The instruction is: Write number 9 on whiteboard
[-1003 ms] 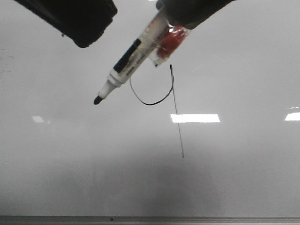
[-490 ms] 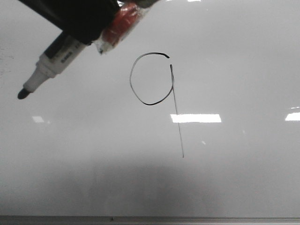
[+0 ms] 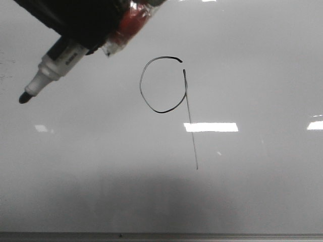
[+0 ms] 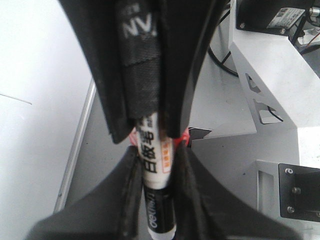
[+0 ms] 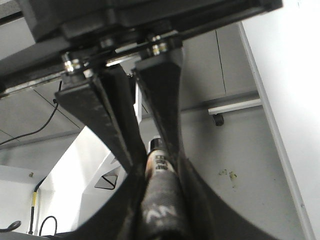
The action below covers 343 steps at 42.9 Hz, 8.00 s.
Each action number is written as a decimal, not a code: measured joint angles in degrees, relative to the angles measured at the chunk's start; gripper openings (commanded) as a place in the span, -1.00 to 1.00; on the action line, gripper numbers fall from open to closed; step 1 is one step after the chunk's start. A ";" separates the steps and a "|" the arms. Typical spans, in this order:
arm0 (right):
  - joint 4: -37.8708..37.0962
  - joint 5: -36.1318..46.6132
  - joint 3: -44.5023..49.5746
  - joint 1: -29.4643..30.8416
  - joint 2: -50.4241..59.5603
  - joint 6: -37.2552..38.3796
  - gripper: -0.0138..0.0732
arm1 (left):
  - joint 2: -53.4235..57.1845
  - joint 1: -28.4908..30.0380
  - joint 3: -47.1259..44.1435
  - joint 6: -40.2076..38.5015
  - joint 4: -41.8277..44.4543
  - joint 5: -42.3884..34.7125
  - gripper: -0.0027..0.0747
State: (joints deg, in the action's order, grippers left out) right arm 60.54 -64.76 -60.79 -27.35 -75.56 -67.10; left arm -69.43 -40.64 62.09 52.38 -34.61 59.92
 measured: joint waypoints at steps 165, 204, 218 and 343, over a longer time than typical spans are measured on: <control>6.29 56.25 47.44 6.88 76.20 0.33 -0.84 | 0.00 0.00 0.00 -2.01 -0.01 -5.87 -0.98; 6.29 56.25 47.44 6.88 76.20 0.37 -0.84 | 0.00 30.13 0.00 -38.71 24.71 -19.45 -0.98; 6.29 56.25 47.44 6.88 76.20 0.37 -0.84 | -1.77 36.18 -7.76 -54.78 36.85 -31.00 -0.98; 6.29 51.31 47.44 6.88 76.20 0.37 -0.84 | 54.60 33.04 -31.93 -55.50 31.73 -37.98 -0.98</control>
State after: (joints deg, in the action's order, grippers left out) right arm 66.83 -13.45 -13.35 -20.47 0.63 -66.73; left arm -14.83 -7.60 30.17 -3.13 -2.88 21.94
